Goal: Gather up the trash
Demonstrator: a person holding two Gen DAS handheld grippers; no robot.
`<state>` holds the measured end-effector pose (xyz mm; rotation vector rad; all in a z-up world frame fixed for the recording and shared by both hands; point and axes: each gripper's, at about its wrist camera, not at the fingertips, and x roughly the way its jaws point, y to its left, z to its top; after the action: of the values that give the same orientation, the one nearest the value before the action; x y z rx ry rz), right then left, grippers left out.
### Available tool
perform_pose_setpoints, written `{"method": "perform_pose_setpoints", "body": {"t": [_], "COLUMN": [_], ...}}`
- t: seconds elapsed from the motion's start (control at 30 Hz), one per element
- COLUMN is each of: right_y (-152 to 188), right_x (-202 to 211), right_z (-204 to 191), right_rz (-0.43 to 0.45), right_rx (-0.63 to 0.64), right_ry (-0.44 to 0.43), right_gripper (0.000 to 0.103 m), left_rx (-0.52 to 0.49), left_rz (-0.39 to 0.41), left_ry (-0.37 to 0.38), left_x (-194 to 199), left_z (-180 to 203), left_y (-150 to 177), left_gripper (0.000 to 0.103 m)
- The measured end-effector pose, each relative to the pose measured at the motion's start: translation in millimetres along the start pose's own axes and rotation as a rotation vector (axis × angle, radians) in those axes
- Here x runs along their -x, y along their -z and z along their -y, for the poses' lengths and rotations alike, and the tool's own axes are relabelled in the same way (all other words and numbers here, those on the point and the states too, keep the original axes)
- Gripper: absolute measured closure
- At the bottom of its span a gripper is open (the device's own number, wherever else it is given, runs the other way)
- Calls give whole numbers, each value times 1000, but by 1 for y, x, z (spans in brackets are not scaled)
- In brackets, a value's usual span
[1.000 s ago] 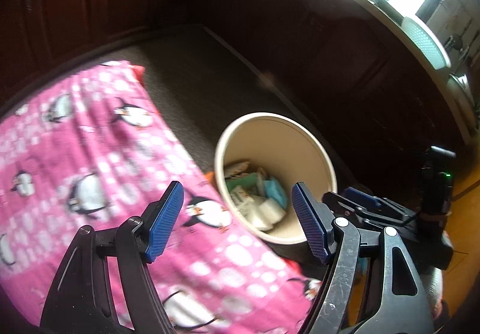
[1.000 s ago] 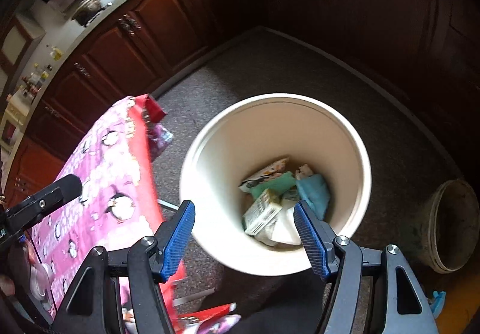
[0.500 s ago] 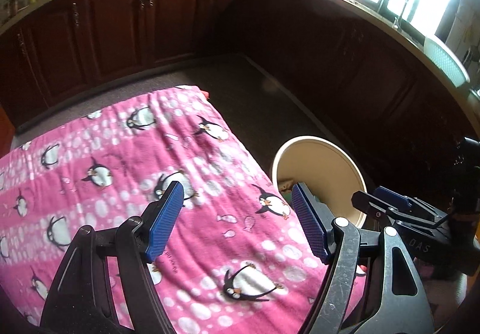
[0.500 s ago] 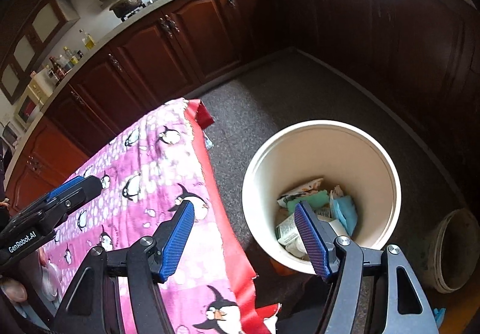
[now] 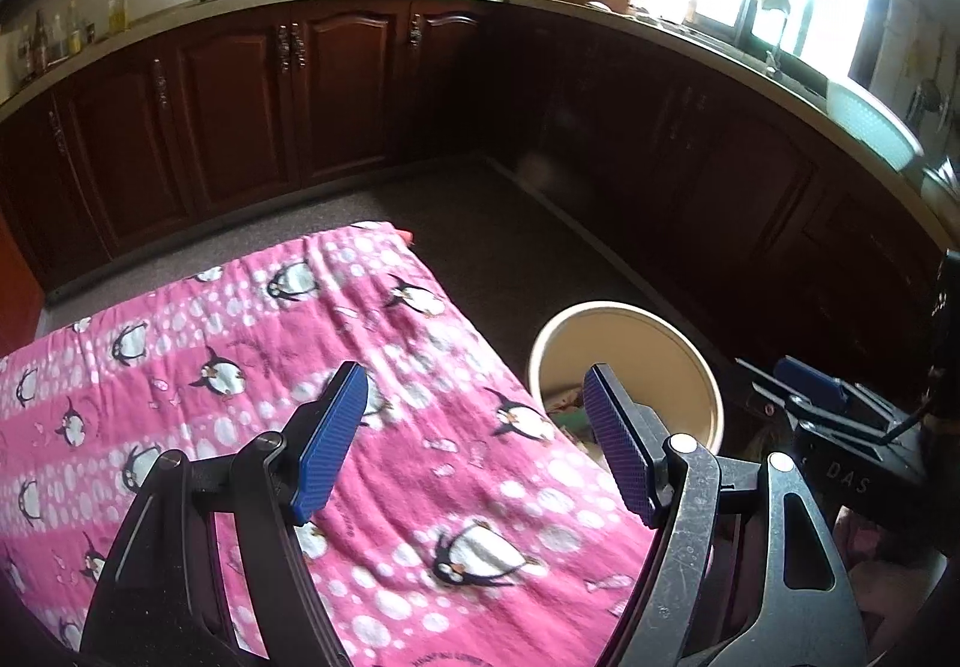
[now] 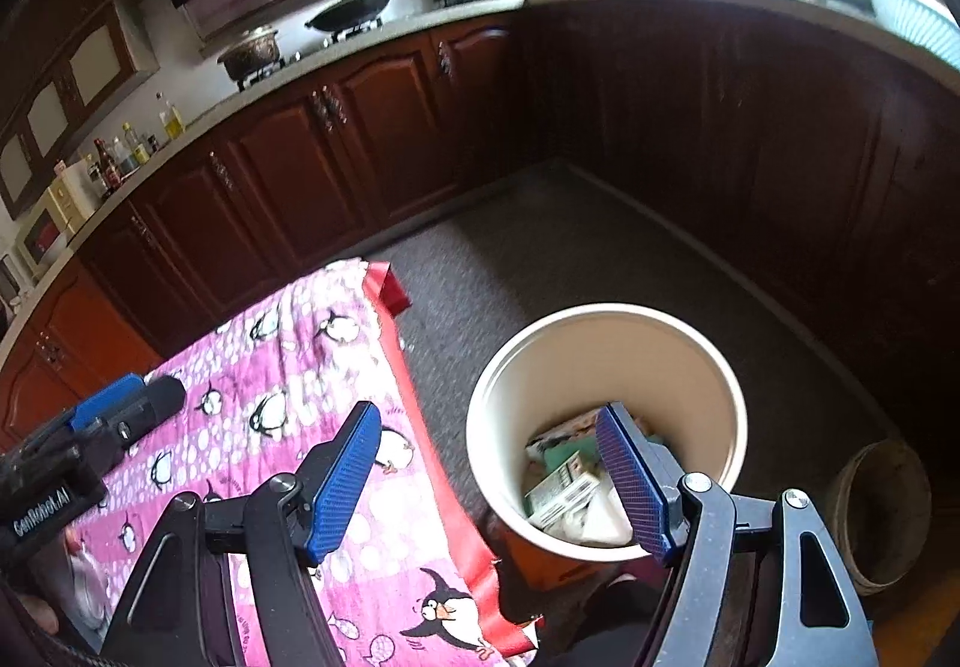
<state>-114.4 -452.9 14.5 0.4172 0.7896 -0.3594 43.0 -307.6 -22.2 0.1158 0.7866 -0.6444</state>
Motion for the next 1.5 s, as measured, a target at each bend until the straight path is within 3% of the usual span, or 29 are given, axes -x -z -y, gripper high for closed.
{"method": "perform_pose_setpoints", "body": {"t": [0.23, 0.4, 0.6, 1.5], "right_y": [7, 11, 15, 12], "right_x": [21, 36, 48, 68], "right_z": [-2, -1, 0, -10], "right_rz": [54, 94, 125, 210], "right_rx": [0, -14, -23, 3], "right_ry": [81, 129, 175, 207], "right_gripper": [31, 31, 31, 29], "left_rx": [-84, -84, -121, -120], "left_rz": [42, 73, 112, 162], "left_ry": [0, 29, 4, 31], "left_x": [11, 19, 31, 44], "left_z": [19, 19, 26, 23], "left_y": [4, 5, 9, 11], "left_gripper": [29, 29, 29, 29]}}
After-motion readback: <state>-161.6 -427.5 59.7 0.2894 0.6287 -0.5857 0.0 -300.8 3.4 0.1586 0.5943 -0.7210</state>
